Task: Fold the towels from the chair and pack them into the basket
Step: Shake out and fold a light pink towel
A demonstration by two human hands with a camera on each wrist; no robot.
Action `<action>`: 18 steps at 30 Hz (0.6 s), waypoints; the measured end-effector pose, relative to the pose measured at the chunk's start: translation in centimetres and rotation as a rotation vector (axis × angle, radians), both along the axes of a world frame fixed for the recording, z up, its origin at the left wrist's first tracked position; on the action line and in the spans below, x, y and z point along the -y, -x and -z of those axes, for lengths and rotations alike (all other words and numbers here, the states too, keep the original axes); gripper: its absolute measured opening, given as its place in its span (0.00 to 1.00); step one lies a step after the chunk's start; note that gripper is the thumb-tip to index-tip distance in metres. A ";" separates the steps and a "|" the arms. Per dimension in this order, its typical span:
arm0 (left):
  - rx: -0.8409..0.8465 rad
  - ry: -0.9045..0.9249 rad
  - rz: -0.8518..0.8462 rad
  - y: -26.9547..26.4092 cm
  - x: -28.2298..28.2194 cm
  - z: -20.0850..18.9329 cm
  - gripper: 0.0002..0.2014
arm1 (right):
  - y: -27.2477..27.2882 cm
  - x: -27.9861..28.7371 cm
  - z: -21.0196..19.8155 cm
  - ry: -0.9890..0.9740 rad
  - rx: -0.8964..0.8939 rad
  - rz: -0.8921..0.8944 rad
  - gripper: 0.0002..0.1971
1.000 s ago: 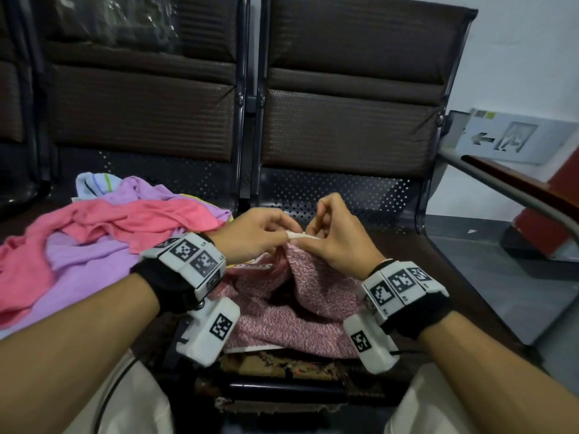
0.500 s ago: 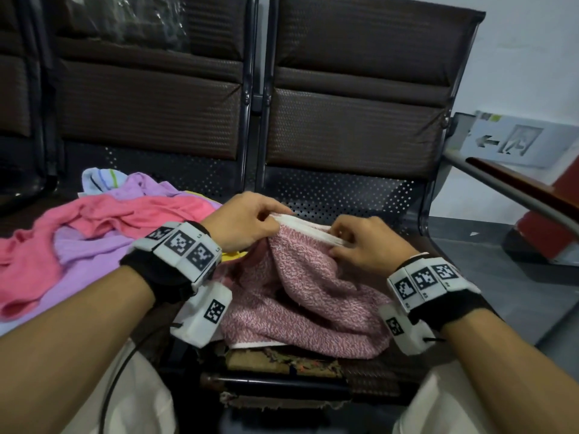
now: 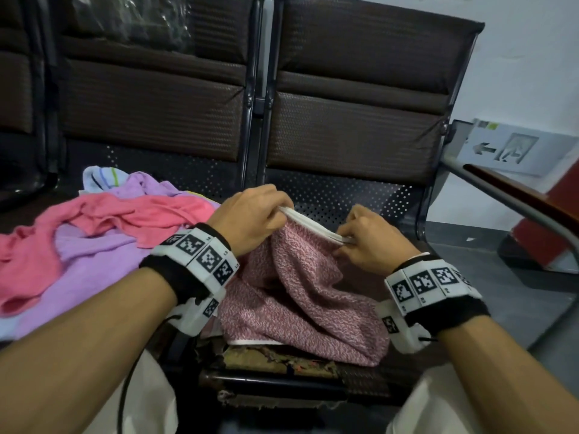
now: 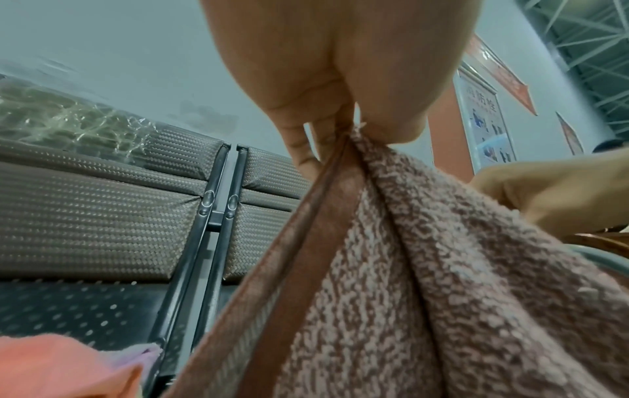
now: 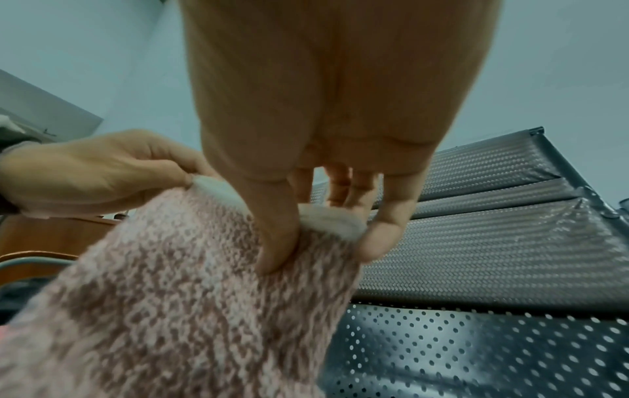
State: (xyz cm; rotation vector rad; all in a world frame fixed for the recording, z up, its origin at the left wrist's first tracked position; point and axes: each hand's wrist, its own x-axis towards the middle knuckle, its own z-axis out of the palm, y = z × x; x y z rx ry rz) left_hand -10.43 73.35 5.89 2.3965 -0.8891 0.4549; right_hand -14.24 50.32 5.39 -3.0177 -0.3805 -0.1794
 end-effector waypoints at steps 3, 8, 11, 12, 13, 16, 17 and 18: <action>-0.015 0.138 0.001 0.4 0.4 -0.2 0.15 | 0.3 0.4 -0.3 0.003 -0.010 -0.037 0.04; -0.031 0.248 -0.025 1.2 0.2 -0.8 0.11 | 2.1 1.2 -2.5 -0.373 -0.002 0.101 0.01; -0.002 0.260 -0.067 1.7 -0.4 -2.0 0.10 | 2.8 0.8 -5.4 -0.413 0.175 0.089 0.01; 0.007 0.274 -0.077 1.9 -0.6 -2.8 0.09 | 2.9 0.5 -6.6 -0.428 0.217 0.079 0.02; 0.008 0.292 -0.088 2.1 -0.8 -3.7 0.09 | 2.9 0.2 -7.8 -0.447 0.253 0.074 0.02; 0.023 0.342 -0.098 3.0 -1.3 -7.6 0.10 | 3.5 -0.5 -11.7 -0.529 0.342 0.069 0.03; 0.045 0.370 -0.097 3.3 -1.5 -8.9 0.10 | 3.7 -0.7 -12.9 -0.561 0.379 0.062 0.02; 0.076 0.413 -0.092 3.5 -1.6 -10.3 0.10 | 3.8 -0.9 -14.1 -0.606 0.426 0.051 0.02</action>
